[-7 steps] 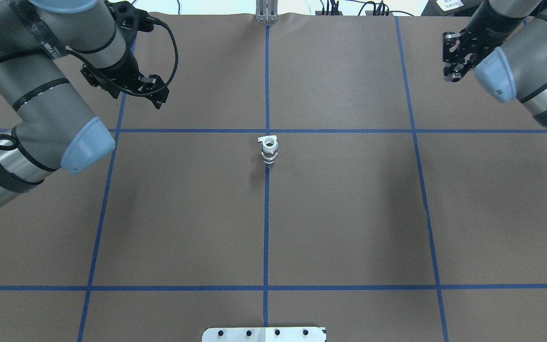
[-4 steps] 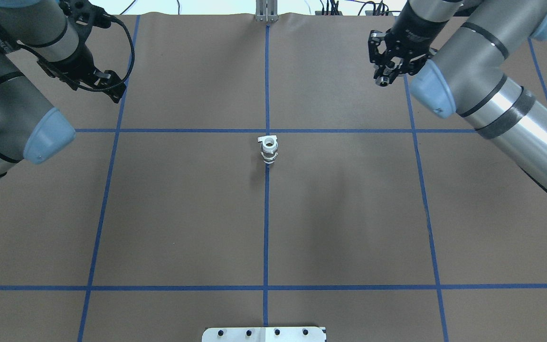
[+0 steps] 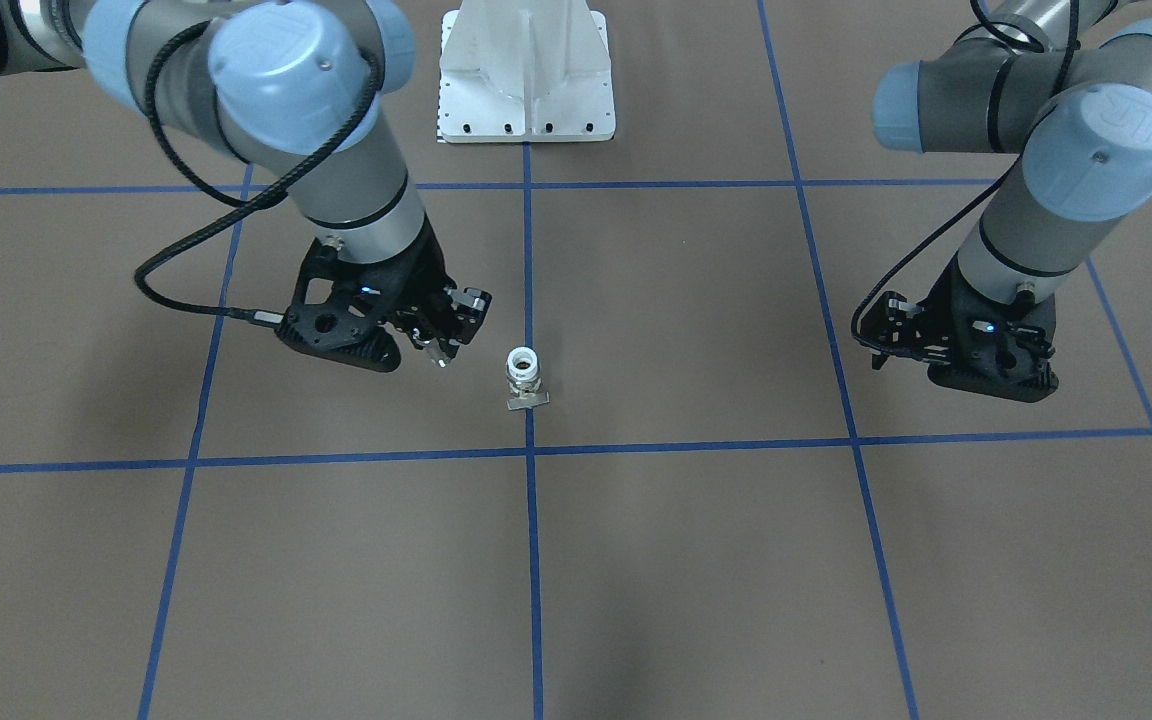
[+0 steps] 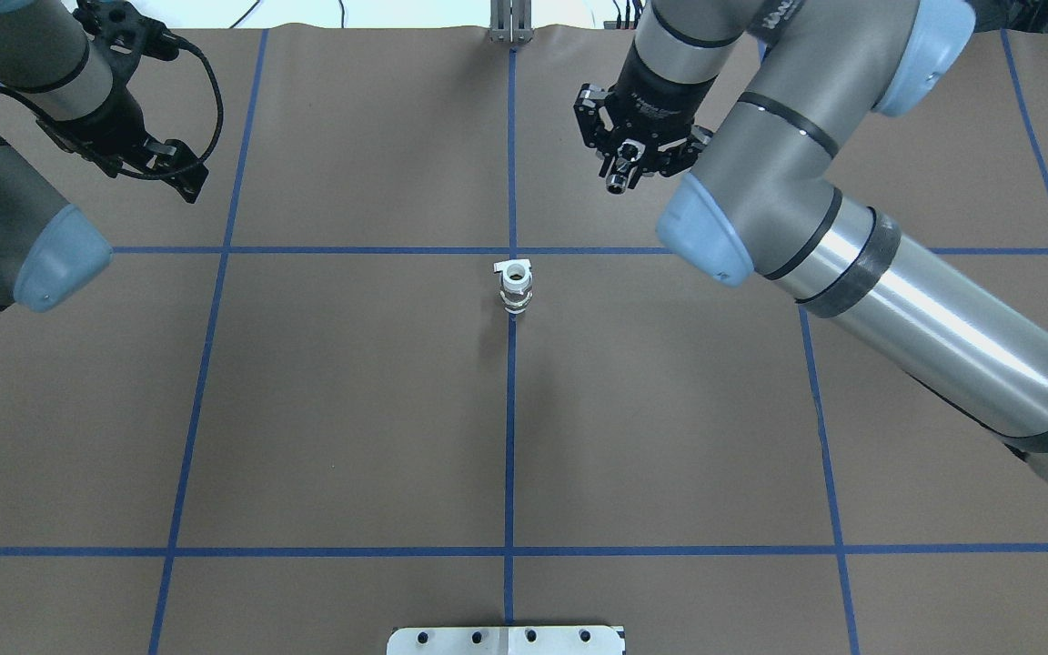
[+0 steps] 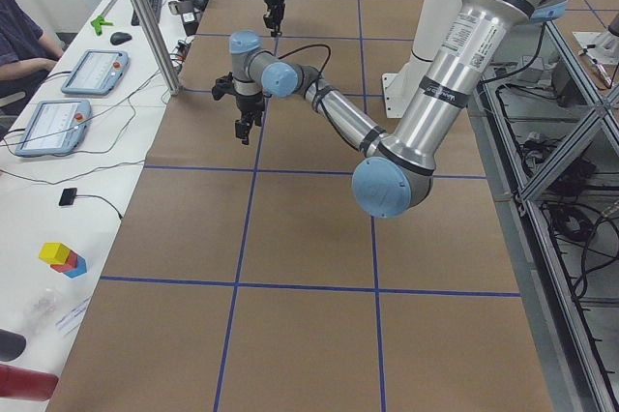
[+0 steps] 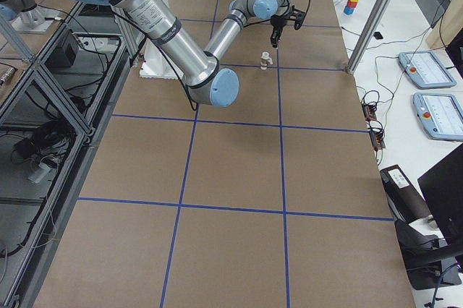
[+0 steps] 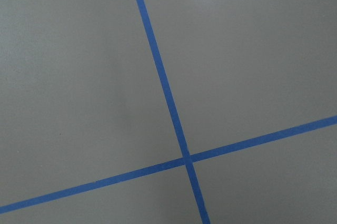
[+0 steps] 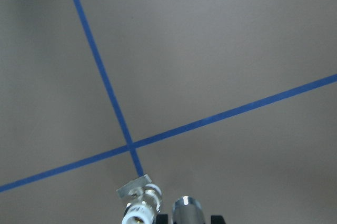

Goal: Assemble PPR valve and pipe with both arms
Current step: 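Carry the chrome fitting with the right gripper to above the valve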

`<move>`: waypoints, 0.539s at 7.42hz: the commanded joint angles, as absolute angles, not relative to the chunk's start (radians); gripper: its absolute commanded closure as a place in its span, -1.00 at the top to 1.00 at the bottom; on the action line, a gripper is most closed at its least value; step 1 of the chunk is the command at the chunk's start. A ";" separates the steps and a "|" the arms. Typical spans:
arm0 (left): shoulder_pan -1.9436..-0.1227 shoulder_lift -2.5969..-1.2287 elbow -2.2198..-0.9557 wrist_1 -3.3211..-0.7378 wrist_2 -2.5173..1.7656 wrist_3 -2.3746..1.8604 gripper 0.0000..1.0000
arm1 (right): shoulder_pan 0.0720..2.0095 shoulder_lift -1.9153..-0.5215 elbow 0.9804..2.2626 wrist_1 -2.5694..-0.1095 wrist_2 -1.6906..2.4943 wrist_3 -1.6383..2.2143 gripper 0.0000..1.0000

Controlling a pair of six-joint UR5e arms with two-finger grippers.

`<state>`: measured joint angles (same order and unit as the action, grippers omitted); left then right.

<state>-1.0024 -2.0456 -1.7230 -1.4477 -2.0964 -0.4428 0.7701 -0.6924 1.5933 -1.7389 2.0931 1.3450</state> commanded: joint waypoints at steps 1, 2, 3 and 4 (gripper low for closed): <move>-1.002 -2.045 -1.679 -1.491 -2.100 -0.442 0.99 | 0.700 -0.626 1.522 -1.762 2.040 1.348 -1.00; -1.003 -2.045 -1.639 -1.546 -2.100 -0.442 0.99 | 0.683 -0.599 1.479 -1.763 2.028 1.342 -1.00; -1.003 -2.045 -1.606 -1.583 -2.102 -0.442 0.99 | 0.661 -0.571 1.442 -1.763 2.004 1.341 -1.00; -1.005 -2.045 -1.600 -1.595 -2.102 -0.442 0.99 | 0.638 -0.568 1.433 -1.763 1.970 1.341 -1.00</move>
<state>-1.0036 -2.0448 -1.6227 -1.5640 -2.1010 -0.4418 0.6676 -0.5853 1.4610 -1.7618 2.0070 1.3420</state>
